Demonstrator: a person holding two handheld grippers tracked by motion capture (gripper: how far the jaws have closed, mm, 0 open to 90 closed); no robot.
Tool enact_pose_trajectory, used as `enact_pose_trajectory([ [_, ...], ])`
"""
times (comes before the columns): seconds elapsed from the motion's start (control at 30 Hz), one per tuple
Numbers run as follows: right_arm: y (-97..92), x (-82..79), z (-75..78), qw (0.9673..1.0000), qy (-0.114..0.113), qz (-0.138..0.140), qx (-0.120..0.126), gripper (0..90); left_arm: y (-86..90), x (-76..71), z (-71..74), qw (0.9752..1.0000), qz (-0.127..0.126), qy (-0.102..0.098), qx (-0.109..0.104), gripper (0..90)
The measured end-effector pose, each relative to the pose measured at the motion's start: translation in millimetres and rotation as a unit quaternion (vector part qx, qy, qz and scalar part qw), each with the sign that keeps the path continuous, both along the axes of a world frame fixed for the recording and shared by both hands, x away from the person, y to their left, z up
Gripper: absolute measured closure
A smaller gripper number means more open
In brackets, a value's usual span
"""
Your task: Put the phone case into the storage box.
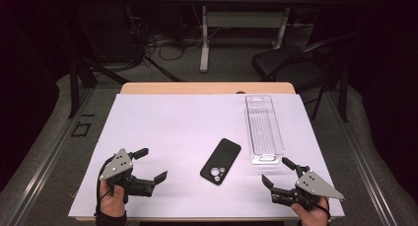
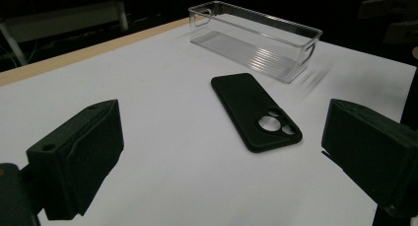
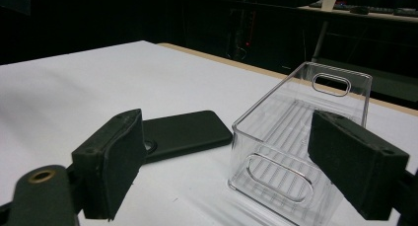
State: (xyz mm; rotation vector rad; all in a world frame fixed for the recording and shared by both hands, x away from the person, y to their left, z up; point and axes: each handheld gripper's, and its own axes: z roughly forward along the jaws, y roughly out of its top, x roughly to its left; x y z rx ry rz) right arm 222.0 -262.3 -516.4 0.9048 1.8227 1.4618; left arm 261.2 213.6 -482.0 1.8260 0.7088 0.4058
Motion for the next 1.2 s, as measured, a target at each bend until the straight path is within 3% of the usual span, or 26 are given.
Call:
enact_pose_trajectory([
  [0.3, 0.1, -1.0, 0.0, 1.0000, 0.000, -0.002, 0.001, 14.0, -5.4, 1.0, 3.8, 0.9997, -0.008, 0.022, -0.011, 2.7],
  [0.47, 0.7, -0.8, -0.1, 1.0000, 0.002, -0.002, 0.001, 14.0, -14.6, 4.7, 4.1, 0.9974, -0.016, 0.066, -0.024, 2.6],
  [0.5, 0.7, -0.8, -0.1, 1.0000, 0.002, -0.002, 0.001, 14.0, -14.6, 4.7, 4.1, 0.9974, -0.016, 0.066, -0.024, 2.5],
  [0.53, 0.5, -0.9, -0.1, 1.0000, 0.007, -0.002, 0.002, 14.0, -18.5, 7.2, 4.4, 0.9959, -0.022, 0.084, -0.024, 2.2],
  [0.63, 0.3, -0.2, -0.9, 1.0000, 0.006, -0.003, 0.006, 14.0, -22.7, 11.6, 4.9, 0.9948, -0.017, 0.099, -0.018, 0.8],
  [0.73, -1.3, 0.1, -1.4, 0.9998, 0.014, -0.006, 0.012, 14.0, -27.9, 18.1, 6.1, 0.9924, -0.017, 0.118, -0.028, 0.9],
  [0.77, -2.6, 0.4, -1.6, 0.9997, 0.016, -0.006, 0.014, 14.0, -32.7, 22.2, 8.0, 0.9912, -0.010, 0.130, -0.022, 0.9],
  [0.9, -3.3, 0.7, -2.0, 0.9996, 0.020, -0.008, 0.017, 14.0, -41.5, 28.3, 11.7, 0.9895, -0.009, 0.144, -0.004, 0.9],
  [1.03, -2.5, 1.3, -3.2, 0.9996, 0.022, -0.007, 0.017, 14.0, -54.9, 35.1, 18.8, 0.9891, -0.013, 0.143, 0.032, 0.9],
  [1.2, -2.1, 1.7, -3.6, 0.9996, 0.023, -0.007, 0.015, 14.0, -62.3, 40.8, 25.1, 0.9884, -0.015, 0.144, 0.046, 0.9],
])
